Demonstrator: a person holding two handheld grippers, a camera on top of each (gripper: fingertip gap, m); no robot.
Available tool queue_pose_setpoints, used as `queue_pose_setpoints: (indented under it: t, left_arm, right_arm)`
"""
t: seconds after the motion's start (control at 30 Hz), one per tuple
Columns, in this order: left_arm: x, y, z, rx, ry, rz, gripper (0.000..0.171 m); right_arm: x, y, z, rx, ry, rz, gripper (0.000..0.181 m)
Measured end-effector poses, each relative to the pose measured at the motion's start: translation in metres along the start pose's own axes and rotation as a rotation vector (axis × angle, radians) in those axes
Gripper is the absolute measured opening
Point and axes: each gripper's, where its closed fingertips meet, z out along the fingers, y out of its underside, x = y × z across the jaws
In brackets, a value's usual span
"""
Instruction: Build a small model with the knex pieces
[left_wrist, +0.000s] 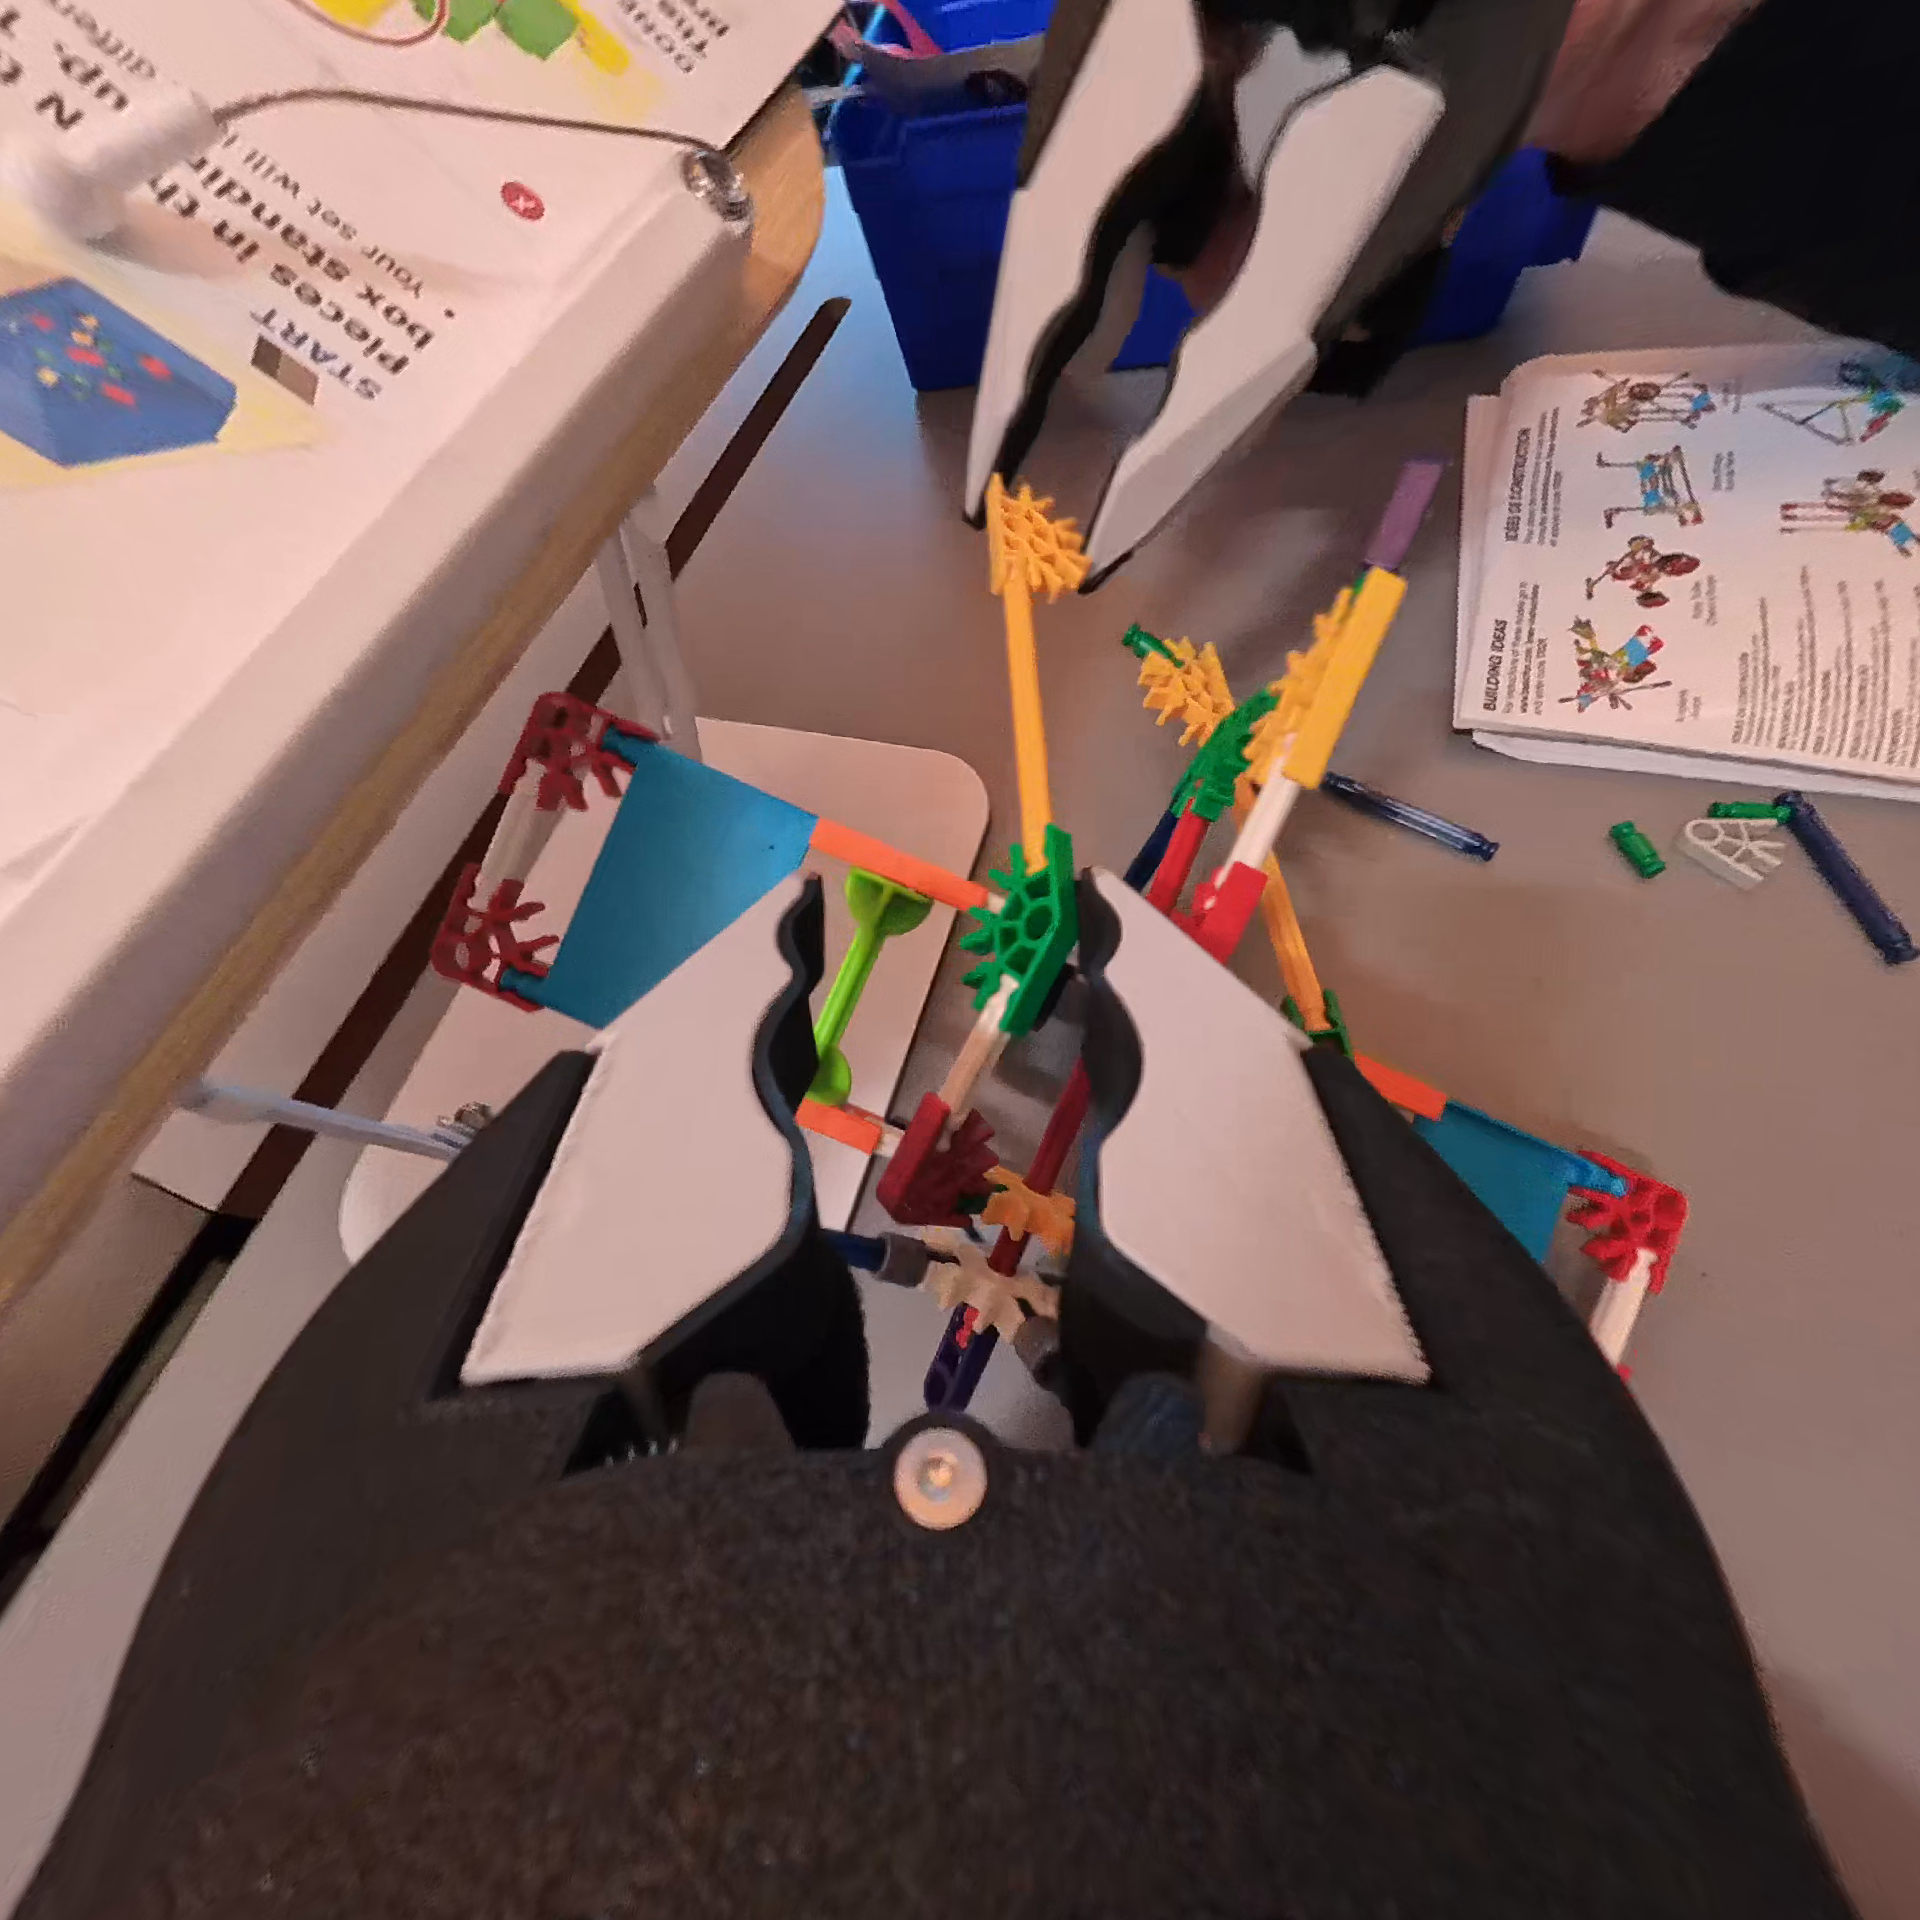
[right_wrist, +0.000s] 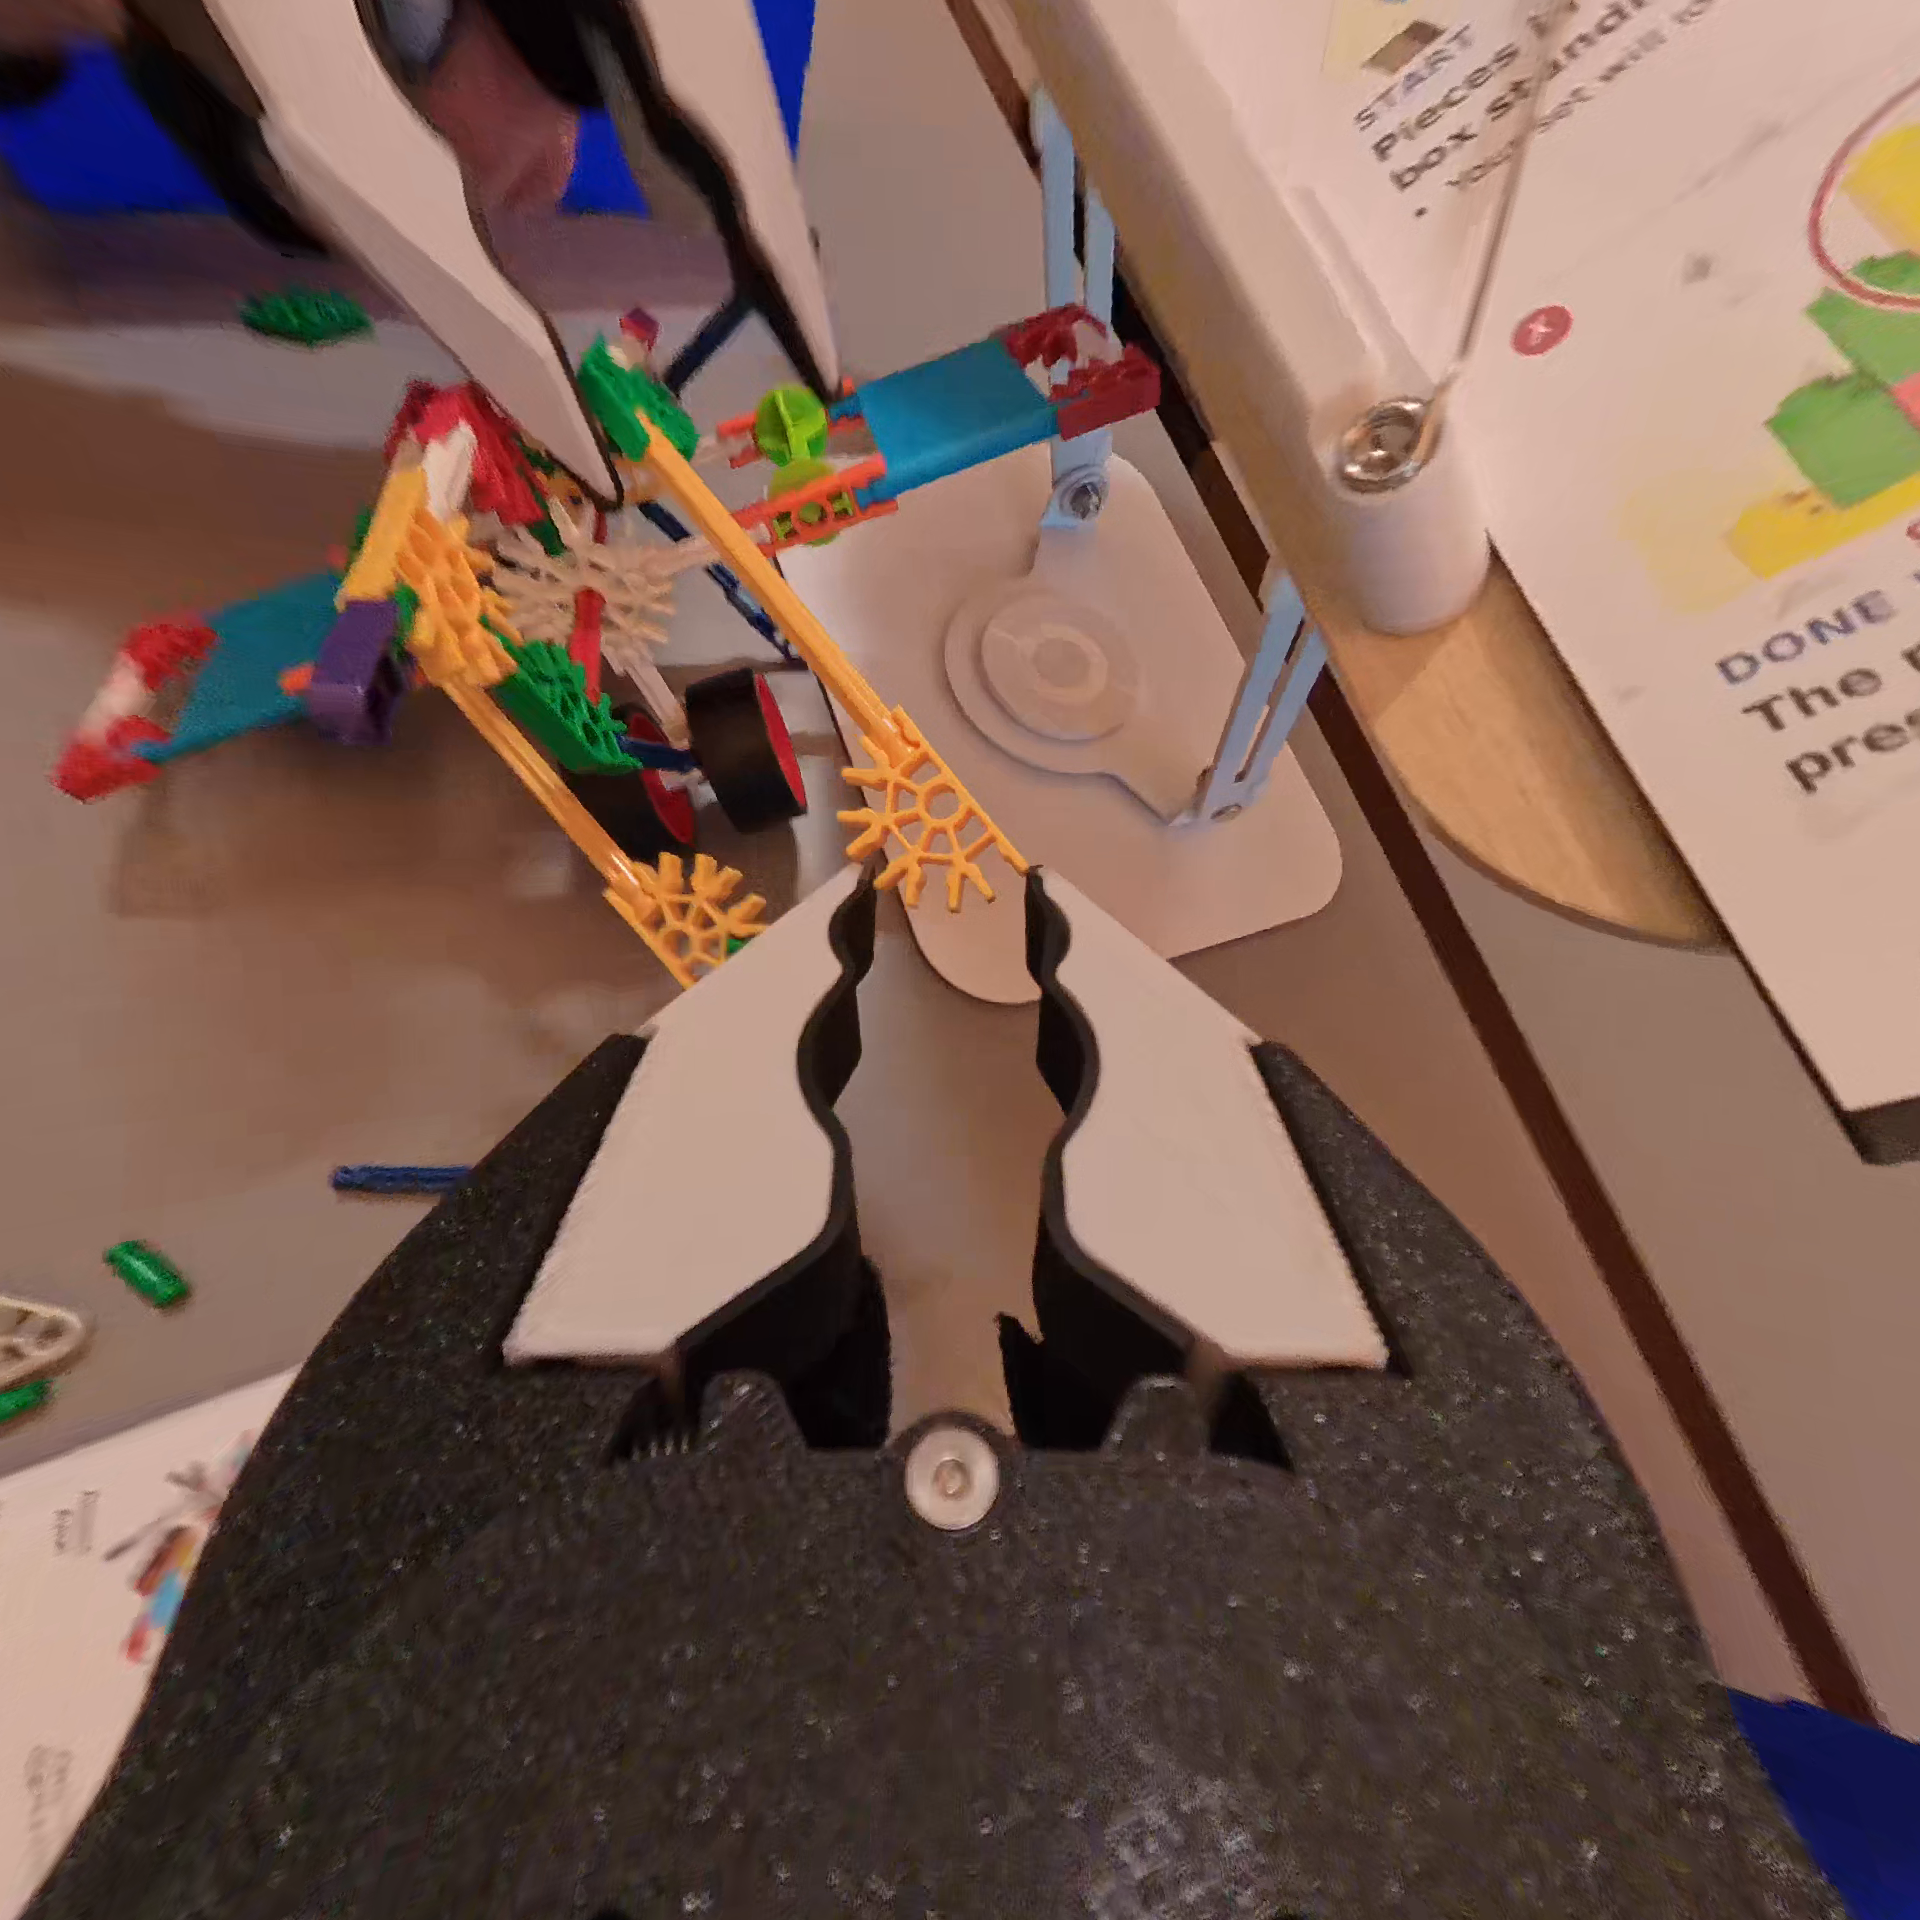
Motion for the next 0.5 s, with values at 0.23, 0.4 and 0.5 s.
queue_pose_setpoints:
  t: [0.23, 0.4, 0.5]
  left_arm:
    - [-0.006, -0.002, -0.003, 0.049, 0.044, -0.144, 0.061]
    - [-0.016, -0.013, -0.020, 0.144, 0.072, -0.266, 0.064]
    - [-0.015, -0.005, -0.030, 0.081, 0.086, -0.276, 0.062]
  right_arm:
    - [-0.003, 0.007, 0.002, -0.068, 0.018, -0.049, 0.029]
    - [-0.007, 0.010, 0.002, -0.089, -0.001, -0.039, 0.029]
    - [-0.008, 0.016, 0.005, -0.121, -0.006, -0.038, 0.029]
